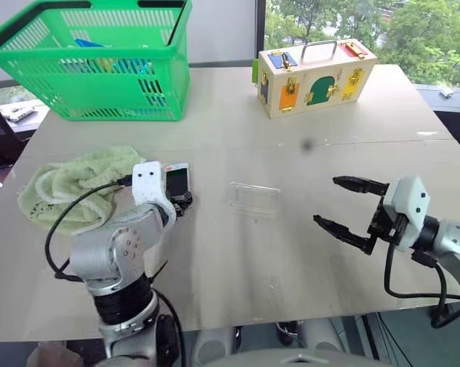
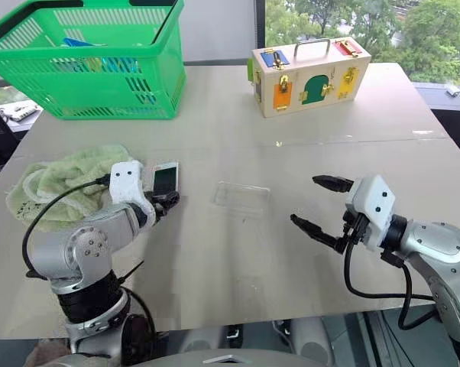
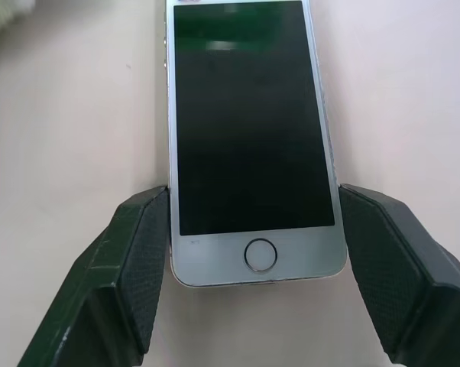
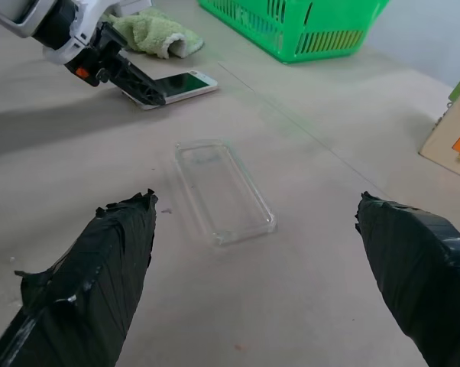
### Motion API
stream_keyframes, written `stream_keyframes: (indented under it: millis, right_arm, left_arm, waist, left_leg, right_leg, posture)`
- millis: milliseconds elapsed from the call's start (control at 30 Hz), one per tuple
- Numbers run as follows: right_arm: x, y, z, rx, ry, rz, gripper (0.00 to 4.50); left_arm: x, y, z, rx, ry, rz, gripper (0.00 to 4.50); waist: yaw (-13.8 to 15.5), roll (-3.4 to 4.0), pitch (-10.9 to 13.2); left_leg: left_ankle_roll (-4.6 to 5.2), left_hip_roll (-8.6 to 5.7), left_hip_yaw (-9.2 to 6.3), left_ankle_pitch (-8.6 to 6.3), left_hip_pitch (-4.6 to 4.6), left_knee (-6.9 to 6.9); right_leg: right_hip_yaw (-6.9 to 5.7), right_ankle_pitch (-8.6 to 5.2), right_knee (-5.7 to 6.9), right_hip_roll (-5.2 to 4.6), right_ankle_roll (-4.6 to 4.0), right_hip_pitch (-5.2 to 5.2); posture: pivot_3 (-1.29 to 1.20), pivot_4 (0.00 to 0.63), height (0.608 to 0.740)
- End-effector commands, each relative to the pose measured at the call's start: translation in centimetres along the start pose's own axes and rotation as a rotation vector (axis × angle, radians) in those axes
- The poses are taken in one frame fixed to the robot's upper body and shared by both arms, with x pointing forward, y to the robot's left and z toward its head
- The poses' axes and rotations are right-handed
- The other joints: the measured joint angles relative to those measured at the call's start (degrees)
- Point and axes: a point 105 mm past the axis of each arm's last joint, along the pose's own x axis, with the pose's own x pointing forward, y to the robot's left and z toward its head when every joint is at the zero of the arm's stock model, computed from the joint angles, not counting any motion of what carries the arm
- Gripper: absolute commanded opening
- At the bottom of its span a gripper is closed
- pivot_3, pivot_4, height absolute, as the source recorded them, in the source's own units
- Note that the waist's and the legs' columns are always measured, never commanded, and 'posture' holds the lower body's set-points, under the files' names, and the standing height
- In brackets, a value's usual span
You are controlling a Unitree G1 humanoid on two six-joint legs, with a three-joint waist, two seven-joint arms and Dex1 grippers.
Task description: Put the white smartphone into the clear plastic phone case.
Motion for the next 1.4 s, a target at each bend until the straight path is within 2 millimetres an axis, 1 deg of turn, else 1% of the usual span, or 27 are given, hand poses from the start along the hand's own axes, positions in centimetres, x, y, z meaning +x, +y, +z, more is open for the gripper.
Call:
stream_keyframes:
  millis: [33, 67, 133, 200, 333, 400, 500, 600, 667, 767, 867, 933, 1067, 1133, 1267, 1400]
  right_arm:
    - [0.1, -0.1, 0.8, -0.029, -0.02, 0.02, 4.5]
    - [0.2, -0.2, 0.8, -0.029, -0.019, 0.024, 4.5]
    - [0.3, -0.2, 0.8, -0.029, -0.02, 0.029, 4.5]
    - [0.3, -0.2, 0.8, -0.029, -0.021, 0.032, 4.5]
    - [0.3, -0.1, 0.8, -0.029, -0.02, 0.037, 4.5]
    - [0.3, -0.1, 0.8, -0.029, -0.02, 0.036, 4.5]
    - [0.4, 0.0, 0.8, -0.027, -0.019, 0.033, 4.5]
    - [0.3, 0.2, 0.7, -0.019, -0.02, 0.023, 4.5]
    - [0.3, 0.2, 0.6, -0.008, -0.023, 0.011, 4.5]
    - [0.0, 0.1, 0.4, -0.005, -0.014, -0.013, 4.5]
    - [-0.4, -0.2, 0.1, 0.009, 0.01, -0.039, 4.5]
    - [-0.8, -0.2, -0.1, 0.013, 0.033, -0.053, 4.5]
    - [-1.5, -0.2, -0.9, 0.037, 0.09, -0.089, 4.5]
    - [-1.9, -0.1, -1.4, 0.042, 0.13, -0.109, 4.5]
    - [-3.1, 0.1, -3.1, 0.068, 0.23, -0.164, 4.5]
    - [-4.4, 0.6, -4.5, 0.087, 0.319, -0.173, 4.5]
  left_arm:
    - [-0.6, -2.5, 0.7, -0.089, -0.029, -0.202, 2.86]
    - [-0.6, -2.5, 1.0, -0.107, -0.04, -0.199, 2.86]
    - [-0.8, -2.1, 1.7, -0.08, -0.062, -0.154, 2.86]
    - [-0.8, -2.1, 1.8, -0.067, -0.064, -0.131, 2.86]
    - [-1.1, -2.9, 1.3, 0.095, -0.029, -0.16, 2.86]
    - [-0.9, -3.0, 1.1, 0.099, -0.012, -0.16, 2.86]
    - [-0.9, -3.8, 1.6, 0.106, -0.018, -0.195, 2.86]
    - [-1.8, -5.9, 3.2, 0.155, -0.067, -0.328, 2.86]
    - [-2.7, -7.6, 3.8, 0.218, -0.084, -0.447, 2.86]
    - [-4.5, -10.4, 3.8, 0.366, -0.095, -0.668, 2.86]
    - [-5.4, -12.3, 3.3, 0.481, -0.092, -0.852, 2.86]
    - [-5.6, -13.1, 2.9, 0.538, -0.089, -0.94, 2.86]
    - [-4.7, -14.9, 2.0, 0.621, -0.086, -1.074, 2.86]
    - [-4.2, -15.9, 1.7, 0.627, -0.078, -1.115, 2.86]
    - [-2.9, -17.9, 1.0, 0.636, -0.023, -1.16, 2.86]
    - [-0.8, -19.2, 0.1, 0.767, -0.01, -1.165, 2.86]
  waist:
    - [0.05, 0.0, 0.0]
    - [0.1, -0.01, 0.0]
    - [0.06, -0.08, 0.05]
    - [-0.03, -0.1, 0.06]
    - [-0.12, -0.11, 0.07]
    - [-0.07, -0.11, 0.07]
    - [0.01, -0.13, 0.07]
    - [0.07, -0.22, 0.12]
    - [0.05, -0.22, 0.12]
    - [-0.11, -0.2, 0.11]
    - [-0.13, -0.2, 0.12]
    - [-0.05, -0.18, 0.13]
    - [0.14, -0.16, 0.11]
    - [0.23, -0.16, 0.11]
    - [0.49, -0.17, 0.12]
    - [0.3, -0.17, 0.12]
  left_leg:
    - [0.0, 0.0, -0.03, 0.0, 0.0, 0.0]
    - [0.0, 0.0, -0.07, 0.0, -0.01, 0.0]
    - [0.0, -0.01, -0.18, 0.0, -0.04, 0.08]
    - [0.0, -0.01, -0.19, 0.0, -0.03, 0.1]
    - [0.0, 0.01, -0.18, 0.0, 0.0, 0.09]
    - [-0.01, 0.03, -0.2, 0.0, 0.0, 0.09]
    - [0.0, 0.0, -0.19, 0.0, -0.01, 0.13]
    - [0.0, -0.01, -0.2, 0.0, -0.03, 0.18]
    - [-0.01, -0.01, -0.22, 0.0, -0.03, 0.19]
    - [-0.01, -0.01, -0.17, 0.0, -0.02, 0.19]
    - [-0.02, 0.01, -0.1, 0.0, -0.04, 0.18]
    - [-0.01, 0.01, -0.08, 0.0, -0.02, 0.18]
    - [-0.01, -0.01, -0.09, 0.0, -0.02, 0.19]
    - [-0.01, -0.02, -0.09, 0.0, -0.02, 0.19]
    - [0.01, -0.03, -0.12, 0.0, -0.08, 0.2]
    - [0.01, -0.03, -0.11, 0.0, -0.09, 0.18]
  right_leg:
    - [-0.01, 0.0, 0.0, 0.0, 0.0, 0.0]
    - [-0.03, 0.0, 0.0, 0.0, -0.01, 0.01]
    - [-0.03, 0.0, 0.0, 0.0, -0.01, 0.05]
    - [-0.02, 0.0, 0.02, 0.01, -0.01, 0.07]
    - [0.05, 0.0, 0.08, 0.06, -0.01, 0.05]
    - [0.07, -0.01, 0.11, 0.05, -0.01, 0.05]
    - [0.06, 0.0, 0.1, 0.02, -0.01, 0.06]
    - [0.01, 0.0, 0.13, 0.02, -0.02, 0.06]
    - [-0.02, 0.0, 0.15, 0.02, -0.02, 0.06]
    - [-0.02, -0.01, 0.15, 0.03, -0.02, 0.05]
    - [0.0, -0.01, 0.15, 0.05, -0.03, 0.0]
    - [0.01, -0.01, 0.16, 0.05, -0.03, 0.0]
    - [-0.02, -0.01, 0.16, 0.02, -0.04, 0.0]
    - [-0.01, -0.01, 0.16, 0.0, -0.04, 0.01]
    - [-0.01, -0.01, 0.12, 0.0, -0.03, 0.01]
    - [0.0, -0.02, 0.08, 0.07, -0.02, -0.01]
  posture:
    - [0.0, 0.15, 0.74]
    - [0.0, 0.15, 0.74]
    - [0.0, 0.15, 0.74]
    - [0.0, 0.15, 0.74]
    - [0.0, 0.15, 0.74]
    - [0.0, 0.15, 0.74]
    - [0.0, 0.15, 0.74]
    - [0.0, 0.15, 0.74]
    - [0.0, 0.15, 0.74]
    - [0.0, 0.15, 0.74]
    - [0.0, 0.15, 0.74]
    - [0.0, 0.15, 0.74]
    - [0.0, 0.15, 0.74]
    - [0.0, 0.15, 0.74]
    - [0.0, 0.15, 0.74]
    - [0.0, 0.15, 0.74]
